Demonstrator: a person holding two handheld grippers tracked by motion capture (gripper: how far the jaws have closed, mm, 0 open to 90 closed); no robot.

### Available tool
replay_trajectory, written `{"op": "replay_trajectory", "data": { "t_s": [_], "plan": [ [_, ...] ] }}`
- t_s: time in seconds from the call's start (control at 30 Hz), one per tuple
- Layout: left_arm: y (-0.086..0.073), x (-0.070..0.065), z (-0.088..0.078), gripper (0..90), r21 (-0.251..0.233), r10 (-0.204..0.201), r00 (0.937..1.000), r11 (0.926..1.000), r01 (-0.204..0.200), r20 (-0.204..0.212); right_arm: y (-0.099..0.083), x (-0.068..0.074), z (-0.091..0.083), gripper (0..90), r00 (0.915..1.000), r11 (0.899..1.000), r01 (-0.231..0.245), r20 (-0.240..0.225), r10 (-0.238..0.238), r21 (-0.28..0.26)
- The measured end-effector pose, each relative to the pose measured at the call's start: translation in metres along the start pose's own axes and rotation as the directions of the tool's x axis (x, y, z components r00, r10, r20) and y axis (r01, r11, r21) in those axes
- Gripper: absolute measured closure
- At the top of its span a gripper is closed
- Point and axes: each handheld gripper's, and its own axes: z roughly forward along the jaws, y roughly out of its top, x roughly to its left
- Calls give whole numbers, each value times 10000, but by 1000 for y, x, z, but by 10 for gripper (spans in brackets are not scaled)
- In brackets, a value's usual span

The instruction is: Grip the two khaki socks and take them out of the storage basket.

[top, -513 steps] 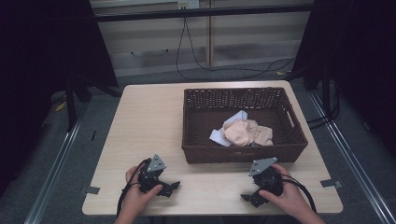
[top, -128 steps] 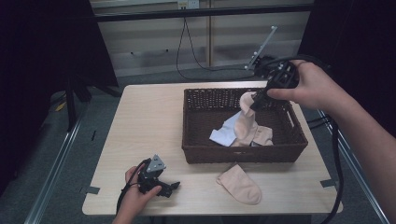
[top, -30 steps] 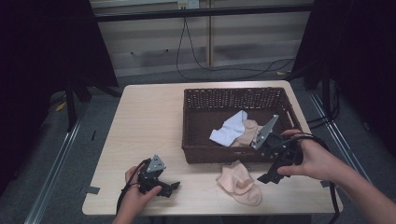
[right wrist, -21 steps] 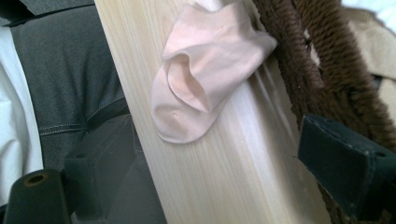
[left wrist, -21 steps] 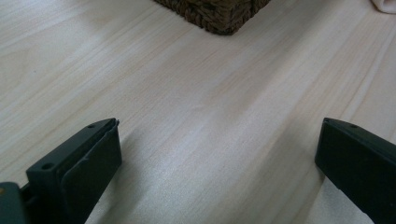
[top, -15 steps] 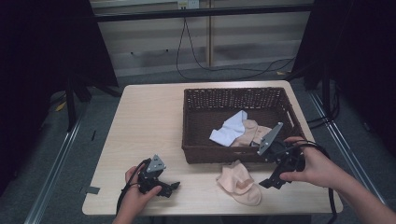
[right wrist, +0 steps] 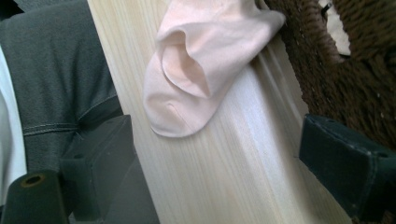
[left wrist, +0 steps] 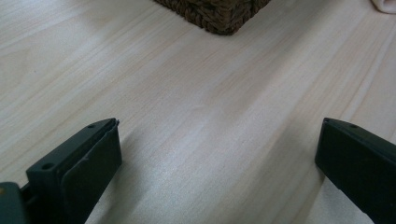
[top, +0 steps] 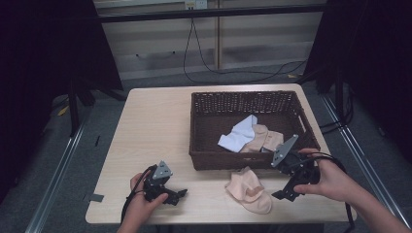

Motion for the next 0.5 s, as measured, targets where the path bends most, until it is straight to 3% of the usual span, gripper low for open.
{"op": "replay_trajectory", "data": {
  "t_s": [0.5],
  "plan": [
    [0, 0, 0, 0, -6, 0, 10000, 10000, 0, -3, -25, -3, 23, 101, 9999, 9995, -160, 2, 160, -260]
  ]
}}
